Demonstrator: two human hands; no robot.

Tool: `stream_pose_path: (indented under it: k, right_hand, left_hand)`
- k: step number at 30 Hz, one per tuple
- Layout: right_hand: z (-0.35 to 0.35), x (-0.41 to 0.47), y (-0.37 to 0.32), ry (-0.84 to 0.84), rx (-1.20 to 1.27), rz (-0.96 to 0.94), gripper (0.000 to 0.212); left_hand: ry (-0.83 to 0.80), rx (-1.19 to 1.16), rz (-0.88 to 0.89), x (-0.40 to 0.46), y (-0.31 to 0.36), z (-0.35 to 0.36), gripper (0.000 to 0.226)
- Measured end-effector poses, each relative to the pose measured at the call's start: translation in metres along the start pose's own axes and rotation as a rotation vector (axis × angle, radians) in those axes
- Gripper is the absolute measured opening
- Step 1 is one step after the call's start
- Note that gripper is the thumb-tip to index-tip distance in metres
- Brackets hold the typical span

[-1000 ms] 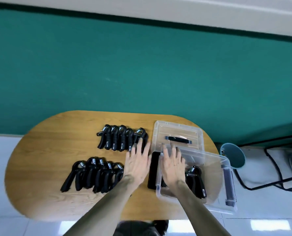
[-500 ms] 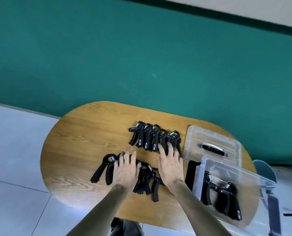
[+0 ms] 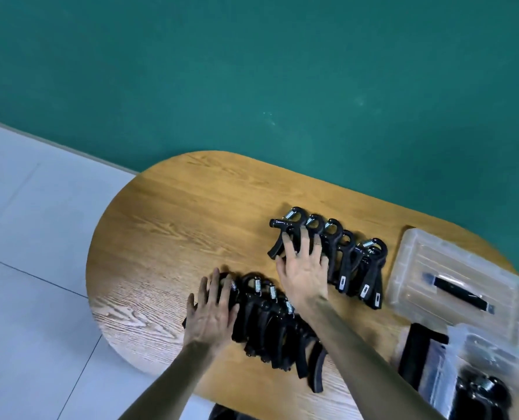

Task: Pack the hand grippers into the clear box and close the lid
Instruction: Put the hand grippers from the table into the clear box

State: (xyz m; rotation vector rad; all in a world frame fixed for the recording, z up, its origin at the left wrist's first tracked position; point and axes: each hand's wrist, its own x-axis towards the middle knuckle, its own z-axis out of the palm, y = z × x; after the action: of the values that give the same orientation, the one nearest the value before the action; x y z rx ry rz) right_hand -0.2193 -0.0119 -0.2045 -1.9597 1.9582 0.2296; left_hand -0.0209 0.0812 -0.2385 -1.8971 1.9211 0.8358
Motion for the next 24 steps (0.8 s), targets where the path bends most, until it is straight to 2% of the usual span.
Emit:
stream_pose_path:
  k: [5, 7, 12, 17, 24]
  right_hand:
    - [0.022, 0.046, -0.013, 0.054, 0.016, 0.029, 0.065]
    - [0.027, 0.062, -0.017, 0.094, 0.009, 0.077, 0.067]
    - [0.04, 0.081, -0.028, 0.065, -0.026, 0.139, 0.076]
    - [0.057, 0.084, -0.033, 0.091, -0.072, 0.174, 0.079]
    - [0.059, 0.078, -0.032, 0.112, -0.027, 0.11, 0.087]
  left_hand:
    - [-0.017, -0.033, 0.051, 0.016, -0.013, 0.017, 0.067]
    - [0.011, -0.019, 0.053, 0.02, -0.013, 0.018, 0.073]
    - [0.122, -0.017, 0.061, 0.025, -0.015, 0.028, 0.069]
    - [0.105, 0.007, 0.082, 0.027, -0.016, 0.029, 0.077]
    - [0.092, -0.005, 0.124, 0.024, -0.018, 0.026, 0.074]
